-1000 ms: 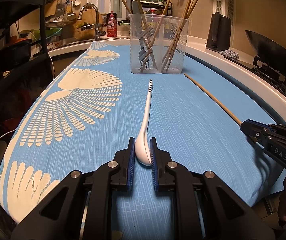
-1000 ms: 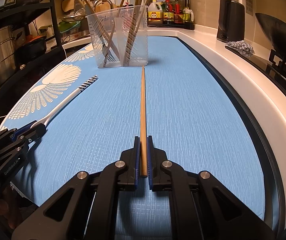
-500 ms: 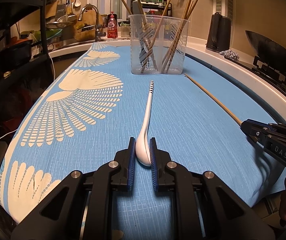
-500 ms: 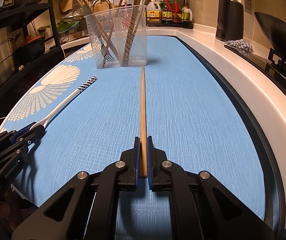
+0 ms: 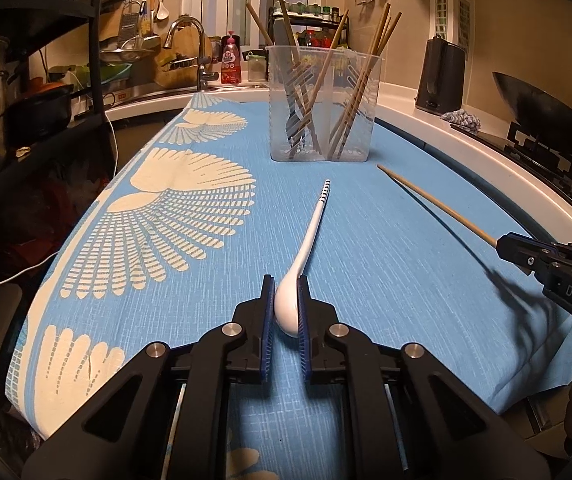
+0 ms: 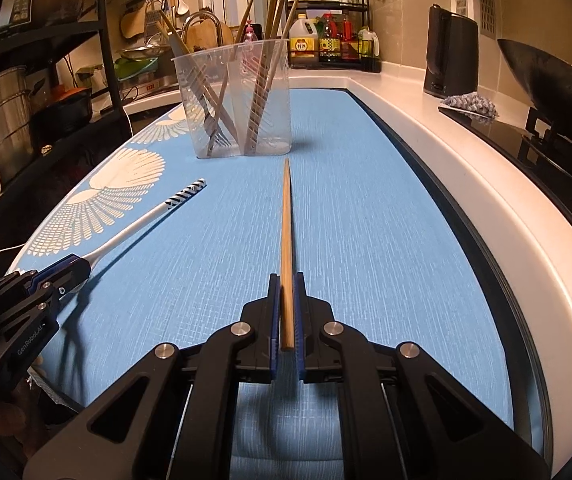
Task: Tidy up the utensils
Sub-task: 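Lift the white spoon toward the container with the left tool while the right tool lifts the chopstick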
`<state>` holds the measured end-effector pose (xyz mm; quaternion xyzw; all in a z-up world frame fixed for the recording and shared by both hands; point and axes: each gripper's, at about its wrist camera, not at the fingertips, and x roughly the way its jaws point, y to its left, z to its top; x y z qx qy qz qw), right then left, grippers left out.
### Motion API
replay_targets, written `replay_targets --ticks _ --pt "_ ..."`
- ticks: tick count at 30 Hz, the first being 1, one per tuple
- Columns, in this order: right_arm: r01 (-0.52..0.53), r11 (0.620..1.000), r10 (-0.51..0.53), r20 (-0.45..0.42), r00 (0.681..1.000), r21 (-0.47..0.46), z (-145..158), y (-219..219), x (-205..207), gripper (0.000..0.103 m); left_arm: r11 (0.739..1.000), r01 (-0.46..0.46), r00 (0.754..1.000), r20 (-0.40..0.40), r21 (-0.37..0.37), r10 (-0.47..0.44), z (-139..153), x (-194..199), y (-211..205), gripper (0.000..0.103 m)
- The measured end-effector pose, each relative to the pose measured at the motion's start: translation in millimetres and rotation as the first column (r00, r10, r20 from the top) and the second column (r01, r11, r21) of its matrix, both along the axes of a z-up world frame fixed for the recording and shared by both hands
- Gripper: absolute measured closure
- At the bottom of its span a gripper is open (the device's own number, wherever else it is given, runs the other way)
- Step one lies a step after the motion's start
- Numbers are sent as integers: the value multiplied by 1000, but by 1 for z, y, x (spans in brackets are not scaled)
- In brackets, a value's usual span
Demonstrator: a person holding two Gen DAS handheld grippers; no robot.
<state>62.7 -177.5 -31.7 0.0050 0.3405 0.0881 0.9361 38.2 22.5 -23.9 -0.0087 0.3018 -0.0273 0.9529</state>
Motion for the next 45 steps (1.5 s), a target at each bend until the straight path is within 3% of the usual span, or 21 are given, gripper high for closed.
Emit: replay_targets --ticks 7,19,35,45 --pt "0 1000 0 49 999 -1 19 -3 -10 97 1000 -11 999 39 -4 11 13 -7 8 92" --pt "-17 1000 17 171 985 -3 73 -6 -22 97 1000 -10 986 164 10 8 63 -10 22 92" --pt "-39 999 32 252 967 19 113 -6 -21 97 1000 -8 964 267 28 1 112 1 28 91" --pt "-53 998 43 268 962 29 147 -4 2 97 999 30 979 204 -12 -27 134 31 36 91"
